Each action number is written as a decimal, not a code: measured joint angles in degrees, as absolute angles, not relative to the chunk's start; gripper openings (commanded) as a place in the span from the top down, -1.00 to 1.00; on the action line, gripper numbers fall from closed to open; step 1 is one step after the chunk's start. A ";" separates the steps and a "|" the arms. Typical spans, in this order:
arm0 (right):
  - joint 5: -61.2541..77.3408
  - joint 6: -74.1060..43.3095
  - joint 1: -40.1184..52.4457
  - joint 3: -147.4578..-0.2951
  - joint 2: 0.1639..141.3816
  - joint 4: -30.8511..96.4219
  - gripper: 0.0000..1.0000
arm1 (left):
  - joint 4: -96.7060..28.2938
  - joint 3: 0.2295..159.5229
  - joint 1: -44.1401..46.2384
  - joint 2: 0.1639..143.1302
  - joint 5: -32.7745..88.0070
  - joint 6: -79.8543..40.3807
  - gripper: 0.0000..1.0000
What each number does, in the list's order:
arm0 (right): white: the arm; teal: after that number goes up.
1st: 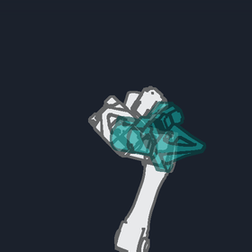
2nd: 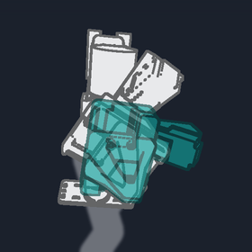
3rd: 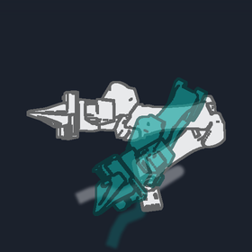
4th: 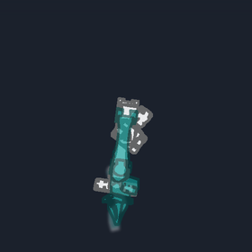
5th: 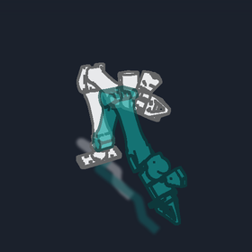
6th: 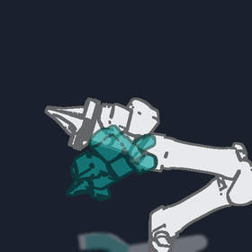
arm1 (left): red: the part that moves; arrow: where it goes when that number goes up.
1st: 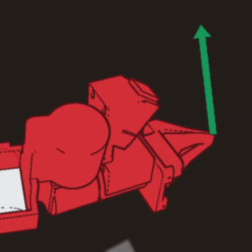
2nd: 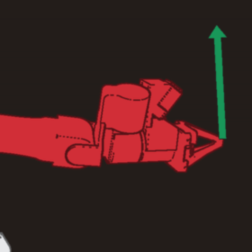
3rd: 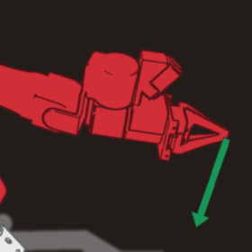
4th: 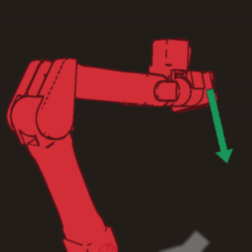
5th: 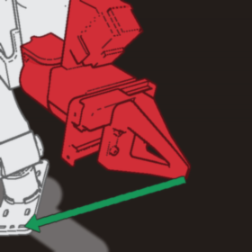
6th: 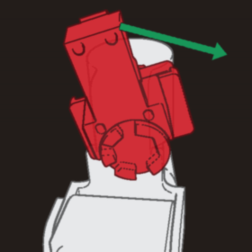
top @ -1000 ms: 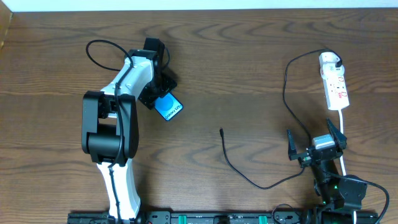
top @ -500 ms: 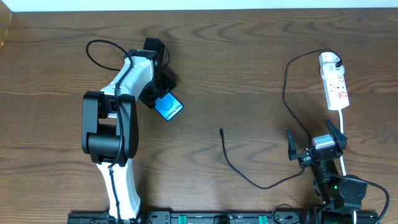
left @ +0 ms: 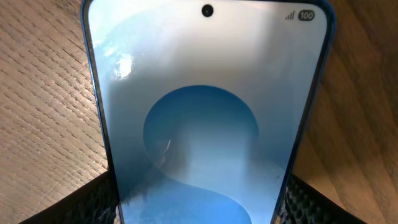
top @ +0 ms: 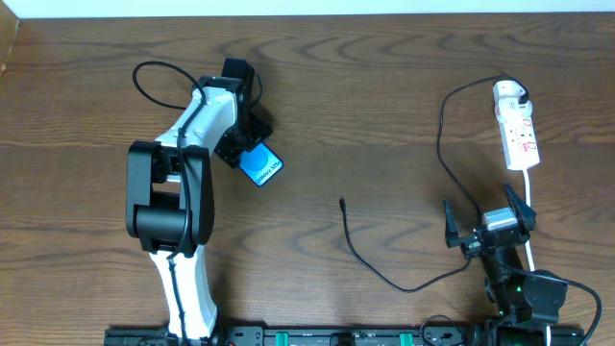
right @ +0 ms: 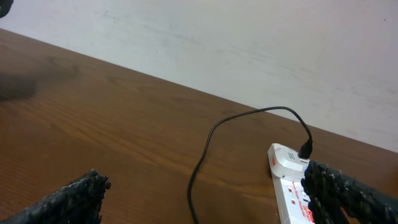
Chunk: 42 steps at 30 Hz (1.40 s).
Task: Plug charger to phone and switch on socket
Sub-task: 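Tilt the phone upward with the left gripper, lifting its bottom end, then lift the phone off the table and carry it rightward with left gripper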
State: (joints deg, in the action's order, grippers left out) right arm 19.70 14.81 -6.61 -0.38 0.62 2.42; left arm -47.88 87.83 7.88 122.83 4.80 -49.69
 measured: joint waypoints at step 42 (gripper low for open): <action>19.70 14.81 -6.61 -0.38 0.64 2.42 -0.99 | -50.41 87.79 6.39 107.98 34.65 -49.71 0.86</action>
State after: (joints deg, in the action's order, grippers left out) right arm 19.70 14.81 -6.61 -0.38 0.64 2.42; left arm -50.41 87.79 6.39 107.98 34.65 -49.71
